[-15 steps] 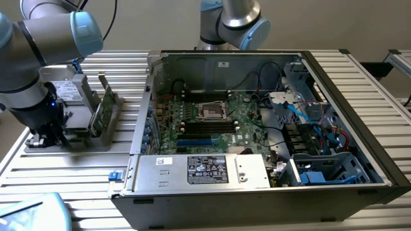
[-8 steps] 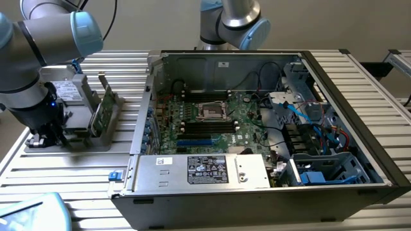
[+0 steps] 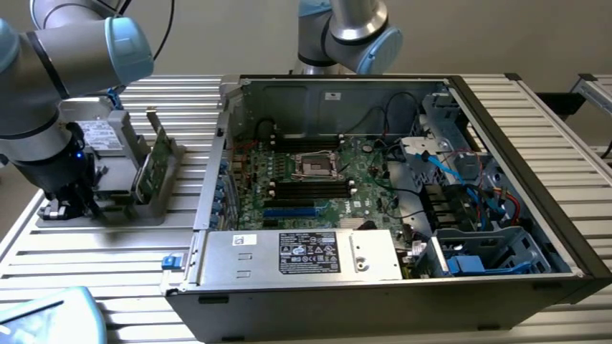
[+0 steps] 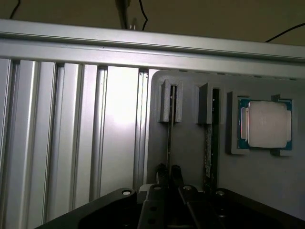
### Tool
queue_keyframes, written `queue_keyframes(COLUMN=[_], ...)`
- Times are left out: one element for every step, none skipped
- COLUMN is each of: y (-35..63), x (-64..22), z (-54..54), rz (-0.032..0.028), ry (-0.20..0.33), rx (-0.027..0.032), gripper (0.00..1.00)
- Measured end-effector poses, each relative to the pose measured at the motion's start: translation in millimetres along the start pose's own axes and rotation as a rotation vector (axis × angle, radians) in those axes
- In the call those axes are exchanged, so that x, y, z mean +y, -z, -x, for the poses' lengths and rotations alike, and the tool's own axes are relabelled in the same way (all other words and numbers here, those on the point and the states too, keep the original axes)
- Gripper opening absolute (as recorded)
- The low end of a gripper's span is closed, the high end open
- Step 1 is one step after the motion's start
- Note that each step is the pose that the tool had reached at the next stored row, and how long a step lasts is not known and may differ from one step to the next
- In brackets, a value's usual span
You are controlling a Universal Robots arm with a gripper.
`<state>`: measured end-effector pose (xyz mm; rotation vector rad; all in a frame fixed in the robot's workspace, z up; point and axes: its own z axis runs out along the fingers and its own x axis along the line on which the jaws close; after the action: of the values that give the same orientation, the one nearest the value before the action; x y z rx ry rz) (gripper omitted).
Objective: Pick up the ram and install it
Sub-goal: 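Pick up the ram and move it above insertion slot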
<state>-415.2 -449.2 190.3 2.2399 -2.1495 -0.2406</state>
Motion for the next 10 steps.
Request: queue_keyframes(y=[0.4, 1.4, 2.6, 4.1, 5.5, 6.7, 8.0, 9.5, 10.9, 12.3], x=[0.0, 0.1, 0.2, 0.3, 0.5, 0.6, 0.8, 0.9, 1.1, 1.2], z=[0.0, 0.1, 0.1, 0.2, 0.3, 0.4, 0.5, 0.7, 0.8, 0.9], rz=[-0.0001, 0.0001, 0.0004, 0.0007, 0.0009, 0.0011, 0.0013, 0.0017, 0.0021, 0.0024], ry=[0.000, 0.000, 0.000, 0.000, 0.000, 0.000, 0.000, 0.000, 0.000, 0.000], rx=[-0.0001, -0.0001, -0.0001, 0.0000, 0.0000, 0.0000, 0.0000, 0.0000, 0.0000, -0.0001], gripper=[0.14, 0.14, 0.14, 0.14, 0.14, 0.14, 0.14, 0.14, 0.14, 0.14])
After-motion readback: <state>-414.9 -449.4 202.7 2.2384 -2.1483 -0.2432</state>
